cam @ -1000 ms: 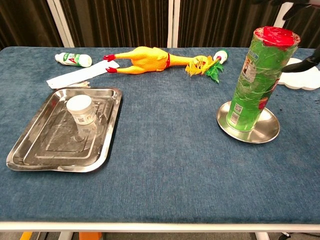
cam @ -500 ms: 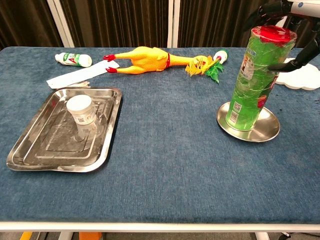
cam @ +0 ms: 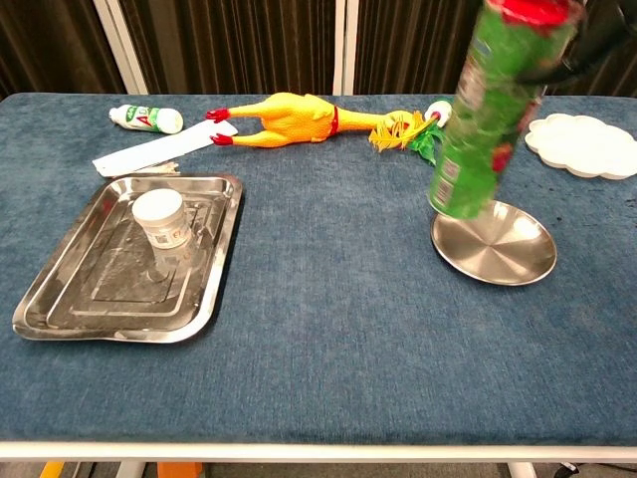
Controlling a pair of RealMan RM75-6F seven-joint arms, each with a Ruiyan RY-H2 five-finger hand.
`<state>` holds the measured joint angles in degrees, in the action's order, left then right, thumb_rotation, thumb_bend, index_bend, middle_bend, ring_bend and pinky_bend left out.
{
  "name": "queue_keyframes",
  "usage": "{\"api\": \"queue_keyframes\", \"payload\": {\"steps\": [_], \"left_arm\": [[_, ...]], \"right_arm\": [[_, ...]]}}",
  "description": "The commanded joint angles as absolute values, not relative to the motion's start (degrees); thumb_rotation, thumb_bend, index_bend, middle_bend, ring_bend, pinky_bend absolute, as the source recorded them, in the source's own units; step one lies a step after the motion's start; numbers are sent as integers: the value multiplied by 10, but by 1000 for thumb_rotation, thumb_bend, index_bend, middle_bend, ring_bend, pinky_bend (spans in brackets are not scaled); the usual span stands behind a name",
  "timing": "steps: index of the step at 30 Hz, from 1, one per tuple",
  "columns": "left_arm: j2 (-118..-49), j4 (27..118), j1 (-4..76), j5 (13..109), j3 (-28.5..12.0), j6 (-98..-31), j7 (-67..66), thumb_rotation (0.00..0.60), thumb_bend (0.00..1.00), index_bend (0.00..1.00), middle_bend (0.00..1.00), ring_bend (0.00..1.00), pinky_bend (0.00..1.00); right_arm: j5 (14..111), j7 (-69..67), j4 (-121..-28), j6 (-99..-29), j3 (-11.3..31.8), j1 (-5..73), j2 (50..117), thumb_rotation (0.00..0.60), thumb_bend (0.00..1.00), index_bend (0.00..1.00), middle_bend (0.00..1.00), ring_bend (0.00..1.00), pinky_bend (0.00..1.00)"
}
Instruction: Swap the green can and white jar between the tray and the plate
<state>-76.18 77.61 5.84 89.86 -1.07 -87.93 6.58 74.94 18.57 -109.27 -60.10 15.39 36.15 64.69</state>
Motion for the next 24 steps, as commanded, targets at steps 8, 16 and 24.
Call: {"api": "queue_keyframes", "payload": {"steps": [8, 16, 24], "left_arm": [[-764, 769, 64, 900, -10, -871, 66, 600, 205, 185, 165, 89, 222], [-766, 751, 63, 895, -8, -865, 78, 600, 206, 184, 165, 89, 222], [-768, 736, 57, 892, -8, -872, 89, 600, 206, 184, 165, 89, 222]], "right_arm": [[676, 212, -1046, -527, 197, 478, 738, 600, 275, 451, 426, 382, 568], [637, 251, -982, -504, 193, 542, 807, 600, 275, 435, 426, 382, 554], [592, 263, -916, -485, 194, 588, 855, 600, 272, 371, 396, 365, 502]]}}
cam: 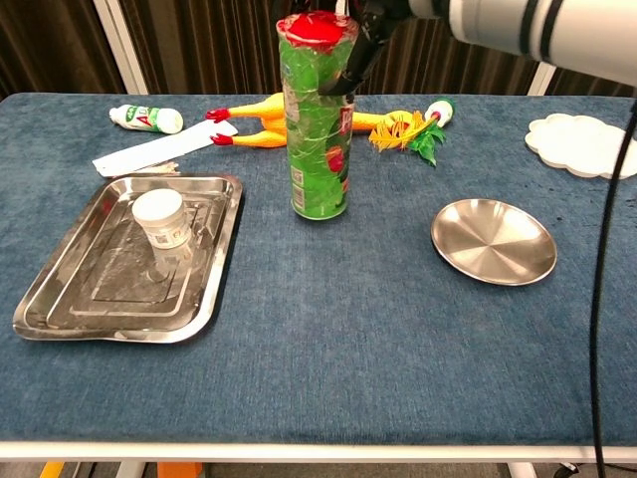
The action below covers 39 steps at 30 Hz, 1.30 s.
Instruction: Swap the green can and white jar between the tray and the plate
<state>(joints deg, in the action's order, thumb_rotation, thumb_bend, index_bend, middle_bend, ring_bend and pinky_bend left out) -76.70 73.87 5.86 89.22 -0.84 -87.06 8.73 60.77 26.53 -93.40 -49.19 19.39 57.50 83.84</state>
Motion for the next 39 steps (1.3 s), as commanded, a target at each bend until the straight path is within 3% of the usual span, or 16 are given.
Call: {"api": "queue_keyframes", "payload": {"steps": [1, 5, 8, 11, 16, 22, 28, 39], "left_arm": [[-768, 734, 56, 891, -8, -873, 90, 600, 205, 184, 164, 89, 222], [-768, 728, 53, 889, -9, -875, 95, 600, 206, 184, 165, 89, 221], [-768, 726, 52, 889, -8, -877, 98, 600, 206, 184, 165, 89, 221], [-771, 721, 52, 887, -7, -872, 102, 600, 205, 184, 165, 89, 221], [-772, 720, 54, 889, -7, -870, 101, 600, 206, 184, 164, 89, 221], [-771, 736, 67, 902, -7, -862, 89, 600, 206, 184, 165, 89, 221], [-776, 770, 107, 932, -7, -829, 79, 600, 206, 184, 165, 89, 221], [-793, 834, 220, 964, -33, -724, 49, 600, 205, 189, 165, 89, 225]], "right_arm": [[590, 260, -909, -483, 193, 591, 860, 600, 269, 358, 388, 357, 495], [585, 254, -893, -475, 185, 599, 867, 600, 254, 297, 352, 317, 469], [575, 252, -895, -463, 177, 603, 862, 600, 196, 185, 277, 215, 392], [562, 250, -908, -453, 173, 606, 847, 600, 82, 15, 123, 40, 229], [575, 234, -934, -474, 174, 595, 822, 600, 0, 0, 0, 0, 3], [624, 206, -991, -533, 166, 550, 769, 600, 0, 0, 0, 0, 0], [718, 143, -1053, -652, 122, 438, 681, 600, 0, 0, 0, 0, 0], [860, -3, -1010, -839, 45, 265, 611, 600, 0, 0, 0, 0, 0]]}}
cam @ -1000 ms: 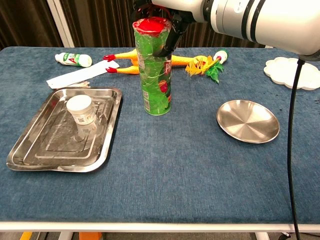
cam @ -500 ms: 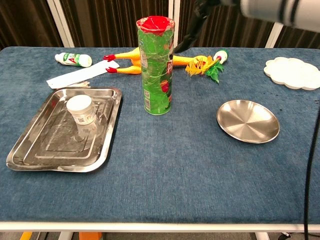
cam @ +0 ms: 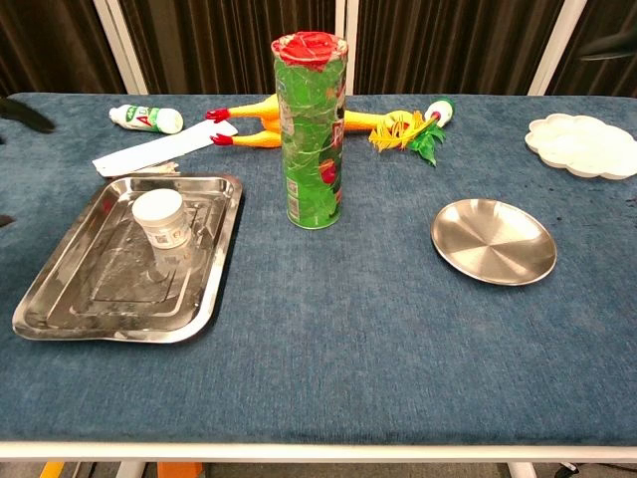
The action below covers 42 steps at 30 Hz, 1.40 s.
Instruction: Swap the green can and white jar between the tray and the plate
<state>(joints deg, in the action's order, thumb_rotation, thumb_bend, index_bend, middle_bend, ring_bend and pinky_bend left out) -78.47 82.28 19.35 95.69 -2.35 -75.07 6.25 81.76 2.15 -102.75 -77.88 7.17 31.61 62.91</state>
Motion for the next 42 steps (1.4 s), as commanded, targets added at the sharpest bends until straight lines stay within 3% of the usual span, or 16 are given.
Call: {"api": "queue_keyframes", "payload": {"steps": [1, 8, 16, 22, 33, 42], "left_arm": [[-796, 835, 229, 964, -35, -714, 45, 600, 205, 189, 165, 89, 225], [-820, 815, 288, 919, -58, -627, 19, 600, 205, 185, 154, 66, 225], [-835, 789, 320, 873, -55, -560, 6, 600, 206, 184, 153, 66, 226], [-840, 783, 333, 859, -49, -541, 7, 600, 206, 184, 154, 66, 242], [-853, 762, 362, 853, -45, -519, 19, 600, 206, 207, 196, 150, 381], [-857, 758, 371, 843, -42, -518, 7, 600, 214, 248, 235, 176, 409]], "right_arm": [[867, -8, -1005, -854, 41, 252, 611, 600, 0, 0, 0, 0, 0], [898, -46, -971, -928, 19, 181, 618, 600, 0, 0, 0, 0, 0], [901, -81, -933, -940, 29, 157, 626, 600, 0, 0, 0, 0, 0], [899, -89, -925, -929, 43, 157, 632, 600, 1, 0, 0, 0, 0], [896, -87, -916, -913, 54, 152, 642, 600, 1, 0, 0, 0, 0], [890, -106, -899, -895, 58, 149, 650, 600, 0, 0, 0, 0, 0]]}}
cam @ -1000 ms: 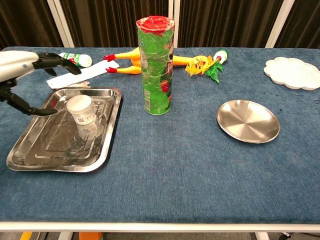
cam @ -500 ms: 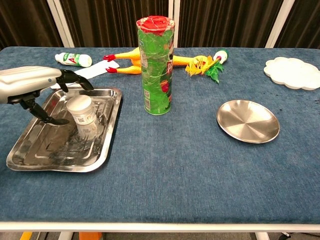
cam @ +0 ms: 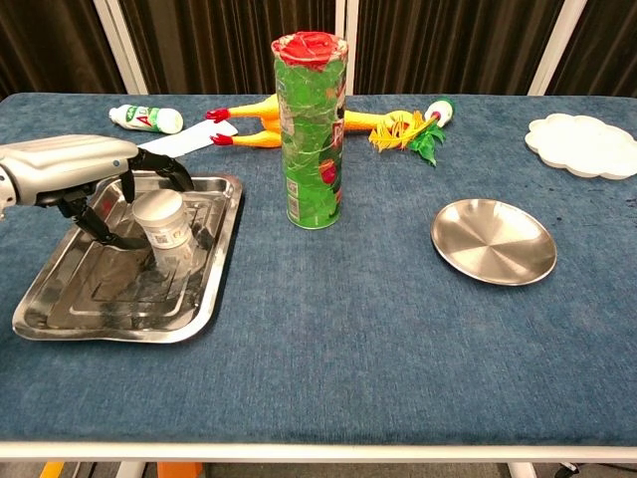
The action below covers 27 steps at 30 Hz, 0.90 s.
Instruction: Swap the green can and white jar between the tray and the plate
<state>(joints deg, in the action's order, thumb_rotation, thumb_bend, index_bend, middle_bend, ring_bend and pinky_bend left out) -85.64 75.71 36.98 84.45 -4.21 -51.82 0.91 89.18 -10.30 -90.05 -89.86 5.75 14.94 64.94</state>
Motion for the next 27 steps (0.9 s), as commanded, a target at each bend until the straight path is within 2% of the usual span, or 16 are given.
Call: {"api": "queue_keyframes", "payload": {"steps": [1, 10, 15, 27], "left_arm": [[-857, 758, 373, 842, -43, -517, 5, 600, 216, 252, 240, 180, 413], [-867, 749, 383, 832, -40, -508, 2, 600, 227, 290, 295, 244, 483], [-872, 744, 387, 832, -39, -512, 5, 600, 282, 303, 335, 317, 556], [-864, 757, 389, 835, -34, -525, 8, 600, 352, 365, 398, 376, 605]], "right_arm": [[889, -108, -899, -892, 59, 148, 649, 600, 0, 0, 0, 0, 0], [880, -117, -898, -882, 62, 140, 645, 600, 0, 0, 0, 0, 0], [867, -141, -890, -865, 67, 142, 650, 600, 0, 0, 0, 0, 0], [867, -144, -880, -859, 72, 139, 656, 600, 0, 0, 0, 0, 0]]}}
